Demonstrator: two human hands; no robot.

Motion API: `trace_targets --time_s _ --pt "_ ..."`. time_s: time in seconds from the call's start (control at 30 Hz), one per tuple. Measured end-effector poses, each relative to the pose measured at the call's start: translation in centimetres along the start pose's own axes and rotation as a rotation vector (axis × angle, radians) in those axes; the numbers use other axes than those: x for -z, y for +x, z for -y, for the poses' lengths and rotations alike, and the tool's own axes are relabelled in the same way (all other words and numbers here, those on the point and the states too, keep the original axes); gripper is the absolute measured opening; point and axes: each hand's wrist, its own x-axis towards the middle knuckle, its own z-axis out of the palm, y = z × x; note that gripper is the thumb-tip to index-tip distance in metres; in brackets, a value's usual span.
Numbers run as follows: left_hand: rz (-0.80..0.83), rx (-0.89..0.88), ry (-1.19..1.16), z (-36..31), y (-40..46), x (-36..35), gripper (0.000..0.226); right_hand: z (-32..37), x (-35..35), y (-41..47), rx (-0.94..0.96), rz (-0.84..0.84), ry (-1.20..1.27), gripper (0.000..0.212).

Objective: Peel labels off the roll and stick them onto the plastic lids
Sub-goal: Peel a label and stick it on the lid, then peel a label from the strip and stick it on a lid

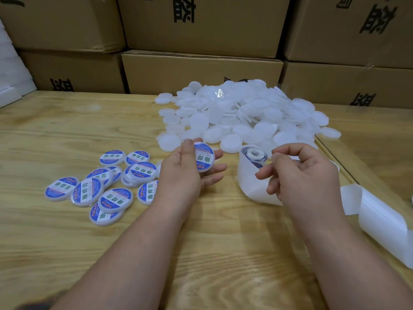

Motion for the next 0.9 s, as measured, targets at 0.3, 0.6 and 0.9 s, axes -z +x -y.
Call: trace_targets --time_s 0.3,0.6,0.9 --pt "-0.044 -0.176 0.26 -1.2 0.7 2.3 0.012 -0.1 -0.1 0.0 -0.001 -0.002 -0.012 0.011" --pt "0.023 -0.179 0.516 -2.0 -0.1 3.8 0.026 -0.2 -0.2 -0.1 0.019 -0.008 -0.016 0.009" --pt "-0.212 -0.181 0.718 -4.4 0.1 5.9 0.013 -0.3 -0.2 0.0 0.028 -0.012 -0.027 0.009"
